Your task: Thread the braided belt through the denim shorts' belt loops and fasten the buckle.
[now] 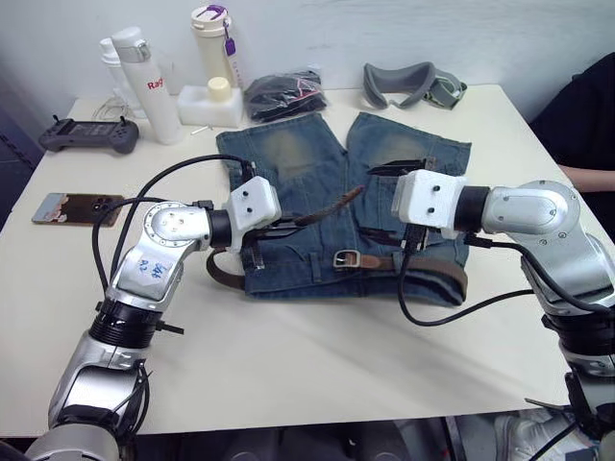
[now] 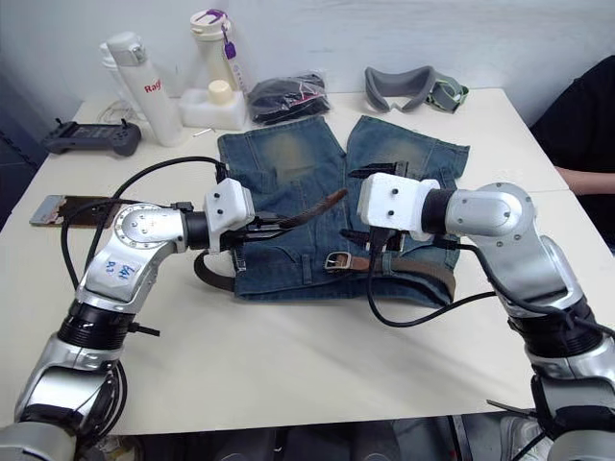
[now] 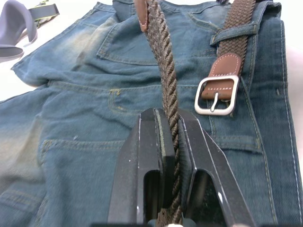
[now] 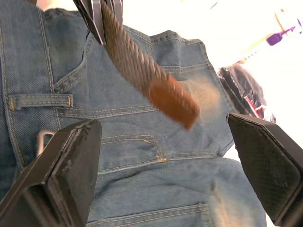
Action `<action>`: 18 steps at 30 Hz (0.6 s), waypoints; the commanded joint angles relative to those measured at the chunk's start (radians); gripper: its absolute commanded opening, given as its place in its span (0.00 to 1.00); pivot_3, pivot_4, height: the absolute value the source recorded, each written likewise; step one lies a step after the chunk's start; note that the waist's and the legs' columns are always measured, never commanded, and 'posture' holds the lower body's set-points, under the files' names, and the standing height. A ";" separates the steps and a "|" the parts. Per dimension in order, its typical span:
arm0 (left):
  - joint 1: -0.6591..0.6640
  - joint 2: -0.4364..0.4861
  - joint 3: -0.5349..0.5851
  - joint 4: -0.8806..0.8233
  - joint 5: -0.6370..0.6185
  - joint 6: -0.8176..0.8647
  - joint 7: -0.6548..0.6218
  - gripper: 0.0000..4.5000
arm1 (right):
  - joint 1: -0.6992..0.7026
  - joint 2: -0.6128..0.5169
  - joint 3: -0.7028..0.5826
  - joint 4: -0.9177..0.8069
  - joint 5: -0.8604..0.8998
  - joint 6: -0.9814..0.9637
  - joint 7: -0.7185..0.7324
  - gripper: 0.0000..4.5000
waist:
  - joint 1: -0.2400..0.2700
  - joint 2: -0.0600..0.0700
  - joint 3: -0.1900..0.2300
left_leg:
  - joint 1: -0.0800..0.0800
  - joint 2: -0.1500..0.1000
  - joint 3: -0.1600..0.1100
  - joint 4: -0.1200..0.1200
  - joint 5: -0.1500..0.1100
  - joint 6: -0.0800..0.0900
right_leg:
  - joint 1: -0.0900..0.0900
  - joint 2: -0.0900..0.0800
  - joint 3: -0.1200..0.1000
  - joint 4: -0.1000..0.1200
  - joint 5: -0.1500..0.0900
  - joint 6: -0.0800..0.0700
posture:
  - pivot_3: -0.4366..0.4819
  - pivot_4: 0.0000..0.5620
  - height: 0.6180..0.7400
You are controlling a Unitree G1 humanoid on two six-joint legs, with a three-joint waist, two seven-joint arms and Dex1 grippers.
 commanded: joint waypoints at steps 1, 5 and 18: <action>-0.020 -0.013 -0.006 -0.021 0.016 -0.030 -0.007 0.01 | -0.029 0.014 0.022 0.027 -0.055 -0.066 0.000 1.00 | -0.003 0.000 0.000 | 0.000 0.000 0.000 0.000 0.000 0.000 | 0.000 0.000 0.000 0.000 0.000 0.000 | 0.48 0.27 1.00; -0.017 -0.024 -0.014 -0.015 0.053 -0.046 0.011 0.00 | -0.043 0.032 0.044 0.069 -0.079 -0.100 0.018 0.82 | -0.003 0.000 0.000 | 0.000 0.001 0.001 0.000 0.000 0.000 | 0.000 0.001 0.001 0.000 0.000 0.000 | 0.48 0.27 1.00; -0.005 -0.024 0.123 -0.084 -0.093 0.213 0.031 0.10 | -0.046 0.074 0.021 0.148 -0.071 -0.134 0.042 0.01 | -0.004 0.000 0.000 | 0.000 0.001 0.001 0.000 0.000 0.000 | 0.000 0.001 0.001 0.000 0.000 0.000 | 0.48 0.27 1.00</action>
